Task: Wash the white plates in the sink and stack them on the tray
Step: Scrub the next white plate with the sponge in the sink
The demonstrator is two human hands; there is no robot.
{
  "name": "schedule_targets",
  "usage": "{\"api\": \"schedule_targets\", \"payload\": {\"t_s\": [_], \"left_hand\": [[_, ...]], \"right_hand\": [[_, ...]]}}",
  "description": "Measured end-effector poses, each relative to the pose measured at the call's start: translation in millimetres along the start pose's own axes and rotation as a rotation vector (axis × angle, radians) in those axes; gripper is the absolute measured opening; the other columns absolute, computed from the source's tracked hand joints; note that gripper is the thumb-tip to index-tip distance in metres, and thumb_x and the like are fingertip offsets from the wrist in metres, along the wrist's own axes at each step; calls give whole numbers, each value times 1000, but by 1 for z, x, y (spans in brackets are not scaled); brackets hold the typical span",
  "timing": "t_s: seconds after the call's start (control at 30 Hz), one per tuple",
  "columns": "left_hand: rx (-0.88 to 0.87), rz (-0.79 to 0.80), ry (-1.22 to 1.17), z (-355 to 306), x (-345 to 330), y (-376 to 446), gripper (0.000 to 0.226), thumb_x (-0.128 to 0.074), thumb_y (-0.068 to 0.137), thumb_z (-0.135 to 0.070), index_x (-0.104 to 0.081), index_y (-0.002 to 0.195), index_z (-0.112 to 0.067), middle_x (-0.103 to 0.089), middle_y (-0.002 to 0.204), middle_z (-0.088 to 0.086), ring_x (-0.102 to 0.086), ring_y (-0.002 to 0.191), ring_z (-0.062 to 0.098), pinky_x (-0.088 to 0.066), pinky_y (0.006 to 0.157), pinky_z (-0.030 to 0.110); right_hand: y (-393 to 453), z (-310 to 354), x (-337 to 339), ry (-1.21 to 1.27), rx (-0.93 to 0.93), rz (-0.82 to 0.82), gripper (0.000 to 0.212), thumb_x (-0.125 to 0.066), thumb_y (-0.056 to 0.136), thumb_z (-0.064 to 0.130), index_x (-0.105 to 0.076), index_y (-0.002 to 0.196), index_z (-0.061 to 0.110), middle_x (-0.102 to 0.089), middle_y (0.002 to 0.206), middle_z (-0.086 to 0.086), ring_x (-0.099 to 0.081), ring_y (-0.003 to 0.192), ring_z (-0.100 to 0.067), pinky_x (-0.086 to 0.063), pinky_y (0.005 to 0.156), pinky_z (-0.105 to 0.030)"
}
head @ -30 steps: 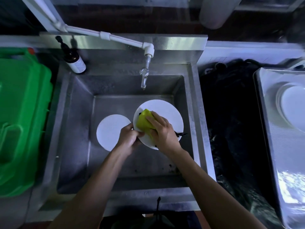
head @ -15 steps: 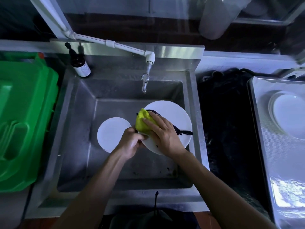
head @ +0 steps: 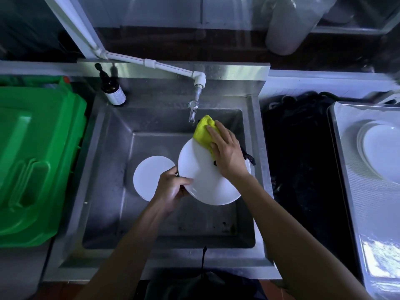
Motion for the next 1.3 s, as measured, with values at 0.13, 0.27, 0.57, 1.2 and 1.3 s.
{"api": "schedule_targets", "payload": {"t_s": [0.13, 0.27, 0.57, 1.2, 1.3], "left_hand": [[-10, -39, -2, -4, -3, -1, 48, -65, 63, 3, -70, 111, 0, -74, 105, 21, -71, 88, 37, -55, 60, 33], [-23, -65, -26, -12, -7, 0, 50, -63, 62, 2, -65, 112, 5, -71, 104, 23, -67, 83, 38, -51, 56, 33], [-58, -127, -81, -15, -11, 4, 31, -59, 74, 10, -66, 102, -1, -69, 92, 15, -60, 77, 35, -46, 58, 36], [-61, -220, -194, -11, -8, 18, 41, -53, 70, 15, -74, 89, -14, -67, 91, 18, -61, 82, 31, -48, 74, 40], [-65, -218, -215, -14, -5, 18, 40, -55, 62, 11, -75, 82, -17, -68, 87, 16, -62, 78, 30, -49, 70, 36]], "right_hand": [[-5, -12, 8, 4, -77, -25, 45, -47, 103, 14, -45, 148, 14, -34, 158, -13, -38, 138, -37, -34, 113, -49], [-12, -20, 14, 24, -128, -54, 46, -48, 102, 11, -44, 148, 11, -32, 158, -15, -35, 140, -37, -32, 115, -49], [-48, -27, 15, 33, -208, -85, 46, -46, 101, 8, -44, 147, 9, -30, 159, -16, -36, 138, -37, -32, 113, -45], [-79, 50, -32, 232, -289, -27, 54, -50, 100, 4, -38, 151, 13, -23, 162, -14, -31, 142, -35, -31, 115, -50], [-76, 56, -32, 243, -263, -15, 55, -52, 100, 7, -37, 152, 14, -22, 163, -13, -31, 141, -33, -31, 115, -48]]}}
Point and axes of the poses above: each hand's wrist, its own y-axis towards the middle knuckle, its own x-axis out of the back of the hand, z = x × y, the point moved 5 cm from there along y, towards the middle knuckle
